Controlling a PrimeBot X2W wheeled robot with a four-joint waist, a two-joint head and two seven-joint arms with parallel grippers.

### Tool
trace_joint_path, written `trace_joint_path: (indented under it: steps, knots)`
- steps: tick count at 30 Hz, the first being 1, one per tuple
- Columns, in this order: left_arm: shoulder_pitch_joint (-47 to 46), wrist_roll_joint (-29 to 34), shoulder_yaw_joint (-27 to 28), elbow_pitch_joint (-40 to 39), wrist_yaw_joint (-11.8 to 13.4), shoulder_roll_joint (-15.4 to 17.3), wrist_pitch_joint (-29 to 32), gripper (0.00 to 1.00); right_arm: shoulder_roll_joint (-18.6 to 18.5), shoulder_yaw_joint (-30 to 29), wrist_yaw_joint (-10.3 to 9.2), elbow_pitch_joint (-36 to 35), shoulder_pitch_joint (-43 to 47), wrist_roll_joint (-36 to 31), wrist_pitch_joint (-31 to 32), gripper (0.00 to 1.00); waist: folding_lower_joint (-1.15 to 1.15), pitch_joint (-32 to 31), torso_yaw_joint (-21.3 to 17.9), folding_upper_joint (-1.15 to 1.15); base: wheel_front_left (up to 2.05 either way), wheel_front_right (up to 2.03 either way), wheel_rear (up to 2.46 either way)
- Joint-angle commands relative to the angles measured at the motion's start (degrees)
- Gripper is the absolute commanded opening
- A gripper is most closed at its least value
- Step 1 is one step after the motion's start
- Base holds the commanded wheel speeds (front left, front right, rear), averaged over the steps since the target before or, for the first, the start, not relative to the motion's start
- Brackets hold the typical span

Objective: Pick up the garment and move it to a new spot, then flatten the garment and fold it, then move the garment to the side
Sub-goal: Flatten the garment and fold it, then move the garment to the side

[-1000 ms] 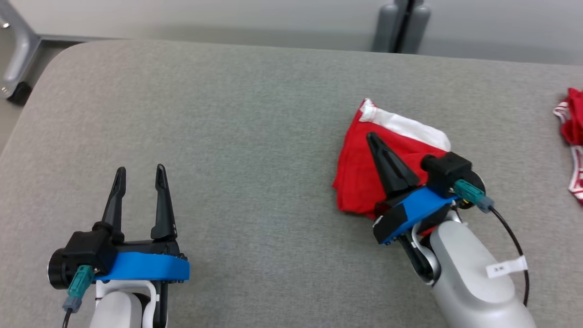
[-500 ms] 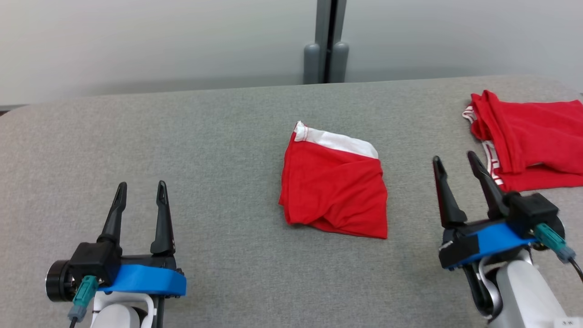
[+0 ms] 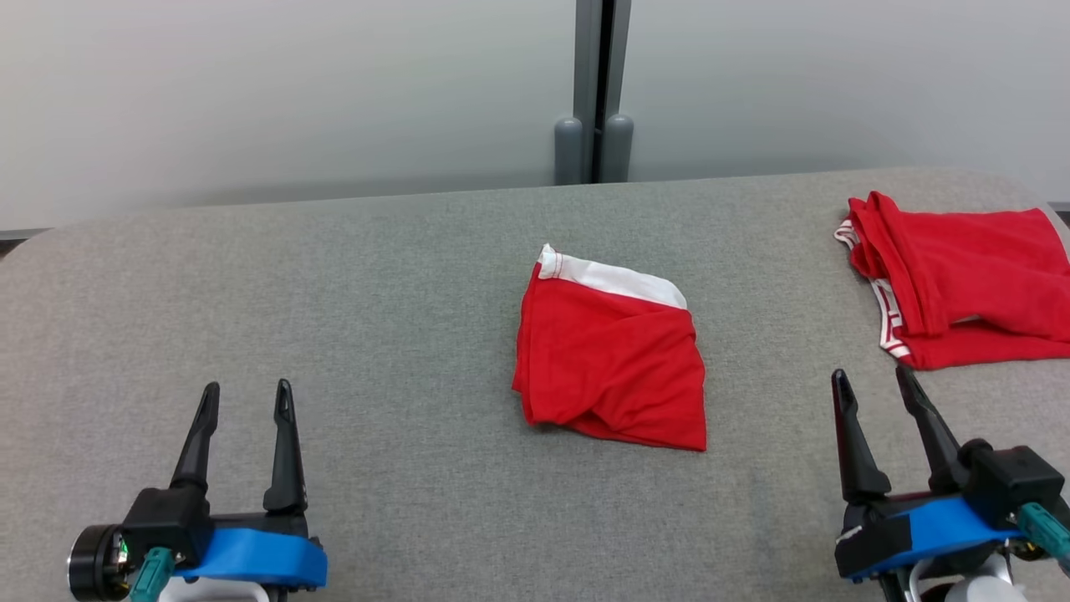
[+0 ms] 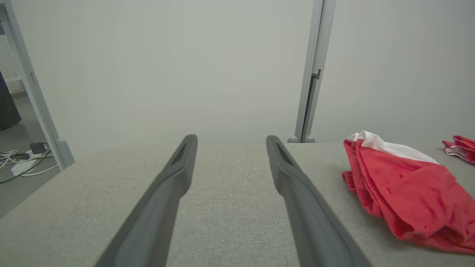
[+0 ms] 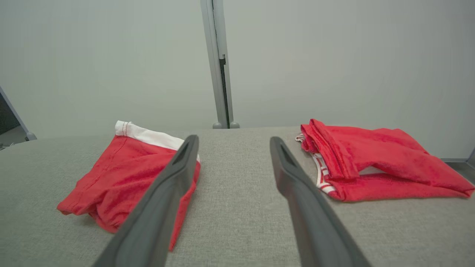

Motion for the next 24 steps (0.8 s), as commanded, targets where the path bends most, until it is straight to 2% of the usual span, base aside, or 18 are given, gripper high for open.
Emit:
trace_joint_path:
  steps: [1,8,19,24]
  knots:
    - [0.63,0.07,-0.09,-0.31,0.32,0.09,-0.23,1.00,0.32,-0.18,0.04,-0.98,1.47,-0.21,0.52,1.00,0.00,-0.27,0.27,0.00,0.00,0.00,0.00]
    - [1.97,-0.29,0.01,-1.26,1.15,0.49,0.38,1.00,0.88,0.49,0.04,-4.82,4.63,-0.10,2.93,1.00,0.00,-1.05,1.39,0.00,0.00,0.00,0.00]
    - [2.04,-0.72,-0.70,-1.59,1.64,0.75,0.91,1.00,0.96,0.23,0.04,-4.86,5.37,0.35,4.30,1.00,0.00,-1.54,2.07,0.00,0.00,0.00,0.00]
    - [1.41,-1.00,-0.94,-1.70,1.77,0.86,0.94,1.00,0.97,0.22,0.04,-4.23,2.94,-0.16,5.23,1.00,0.00,-1.13,2.52,0.00,0.00,0.00,0.00]
